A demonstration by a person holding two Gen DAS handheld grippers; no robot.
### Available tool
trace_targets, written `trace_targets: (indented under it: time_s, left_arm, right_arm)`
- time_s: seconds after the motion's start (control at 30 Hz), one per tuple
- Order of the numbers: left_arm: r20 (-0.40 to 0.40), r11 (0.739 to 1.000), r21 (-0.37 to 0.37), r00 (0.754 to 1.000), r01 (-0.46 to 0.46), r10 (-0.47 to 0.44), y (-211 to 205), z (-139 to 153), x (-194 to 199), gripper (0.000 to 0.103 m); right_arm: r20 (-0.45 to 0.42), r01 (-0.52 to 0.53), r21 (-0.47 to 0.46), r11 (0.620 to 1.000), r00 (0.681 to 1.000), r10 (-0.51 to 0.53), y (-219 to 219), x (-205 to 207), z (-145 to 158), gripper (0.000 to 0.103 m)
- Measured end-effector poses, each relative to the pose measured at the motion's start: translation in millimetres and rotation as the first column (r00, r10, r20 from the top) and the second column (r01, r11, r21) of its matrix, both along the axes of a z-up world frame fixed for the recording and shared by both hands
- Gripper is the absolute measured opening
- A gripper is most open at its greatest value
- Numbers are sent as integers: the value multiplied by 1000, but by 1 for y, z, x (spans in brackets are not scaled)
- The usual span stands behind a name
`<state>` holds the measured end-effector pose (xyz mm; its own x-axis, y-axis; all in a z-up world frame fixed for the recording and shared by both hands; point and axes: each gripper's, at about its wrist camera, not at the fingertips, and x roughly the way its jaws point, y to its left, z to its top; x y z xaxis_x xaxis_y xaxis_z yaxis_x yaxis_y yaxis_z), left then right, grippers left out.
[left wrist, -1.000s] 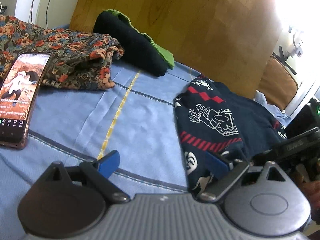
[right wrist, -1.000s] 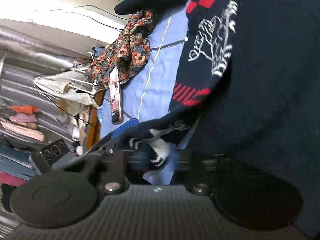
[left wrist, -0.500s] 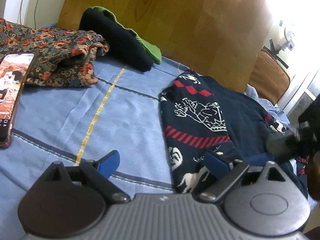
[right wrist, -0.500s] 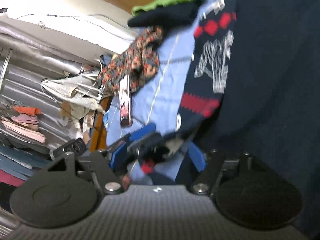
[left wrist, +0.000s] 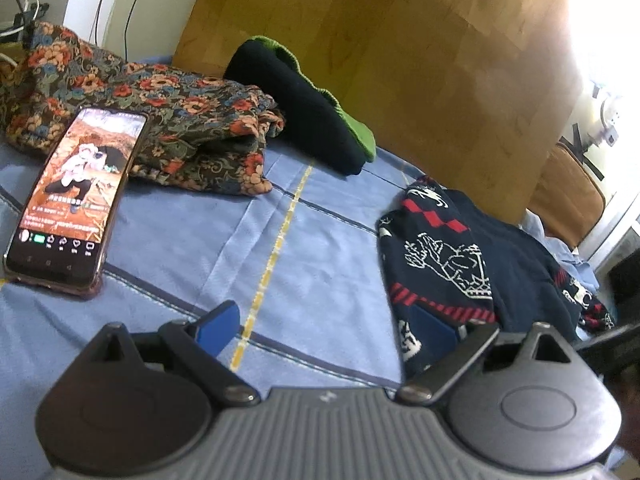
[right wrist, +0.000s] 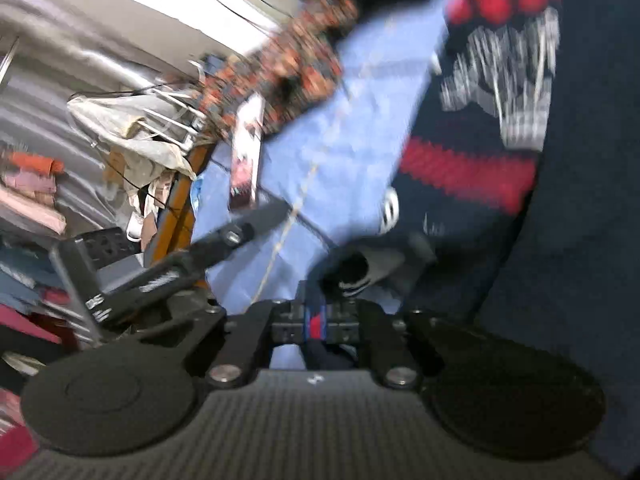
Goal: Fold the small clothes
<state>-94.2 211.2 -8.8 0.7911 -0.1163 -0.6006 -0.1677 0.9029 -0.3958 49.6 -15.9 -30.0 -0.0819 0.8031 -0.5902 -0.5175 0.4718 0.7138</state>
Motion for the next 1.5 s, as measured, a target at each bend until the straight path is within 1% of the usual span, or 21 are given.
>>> trace_targets:
  time_s: [0.1,0.17,0.23,0.33,0.37,0.43,0.5,0.6,0.73,0.93,1.0,1.07,1.1,1.13,1.17,1.23,1.27,1.33,1.4,1.47,1.5]
  left_arm:
    - [-5,1000,-7,1000,23,-23,-5,-1,5,94]
    - [-6,999,-4,999,51,-51,-13,-1,10,94]
    - [-4,996,-1,996,85,-85,-23,1,14,94]
    - [-3,990,2,990,140,-140,-39,1,19,94]
    - [-4,987,0,987,158,-158,-44,1,21,94]
    - [-9,982,-5,982,190,-191,-55,0,25,94]
    - [-16,976,-5,975,220,-220,-66,-1,28,95]
    - [-22,968,-6,967,252,-252,-79,0,31,96]
    - [-38,961,-9,960,277,-277,-90,-2,34,96]
    - [-65,948,-16,946,316,-317,-106,-5,36,94]
    - [-83,941,-17,938,338,-338,-112,-7,37,81]
    - [-94,938,33,936,345,-340,-119,-8,38,63]
    - [-100,936,60,935,348,-341,-122,-7,38,57]
    - [-105,933,74,934,351,-343,-125,-7,38,39]
    - [-113,932,68,931,355,-346,-125,-8,39,6]
    - [-121,938,66,936,339,-330,-123,-6,41,7]
    - [-99,941,55,940,333,-327,-119,-1,40,7]
    - [-14,937,-16,937,349,-349,-113,15,35,7]
    - [69,909,-49,909,414,-410,-119,32,30,7]
    - [116,843,-34,840,537,-531,-142,43,27,8]
    - [117,805,-13,801,593,-588,-156,44,27,9]
  right_arm:
    - [184,23,24,999,983,-27,-29,2,46,7]
    - [322,75,19,997,943,-77,-56,7,78,7]
    - [444,143,6,990,887,-131,-85,11,107,7]
    - [593,256,-21,966,782,-194,-128,21,142,7]
    - [637,293,-34,956,743,-205,-141,25,150,7]
    - [685,375,-38,926,685,-249,-168,35,158,7]
    - [681,440,-31,897,666,-303,-191,50,158,7]
    - [666,499,-18,866,652,-362,-213,66,152,7]
    - [649,526,4,850,646,-403,-223,84,144,7]
    - [656,552,41,833,614,-439,-225,101,157,7]
    - [660,560,48,827,604,-447,-225,107,164,7]
    - [666,566,62,822,590,-457,-228,111,171,7]
    - [669,570,74,818,580,-465,-231,113,176,7]
    - [671,576,93,812,566,-478,-234,115,181,7]
    - [671,585,117,802,549,-498,-240,116,185,7]
    - [656,606,169,778,520,-548,-253,120,192,7]
    - [646,618,183,764,510,-568,-259,122,193,7]
    - [629,644,183,743,503,-592,-270,127,189,7]
    - [636,674,155,722,491,-595,-276,133,179,7]
    - [658,721,102,685,467,-590,-283,141,162,7]
    - [667,753,70,654,452,-592,-287,146,151,8]
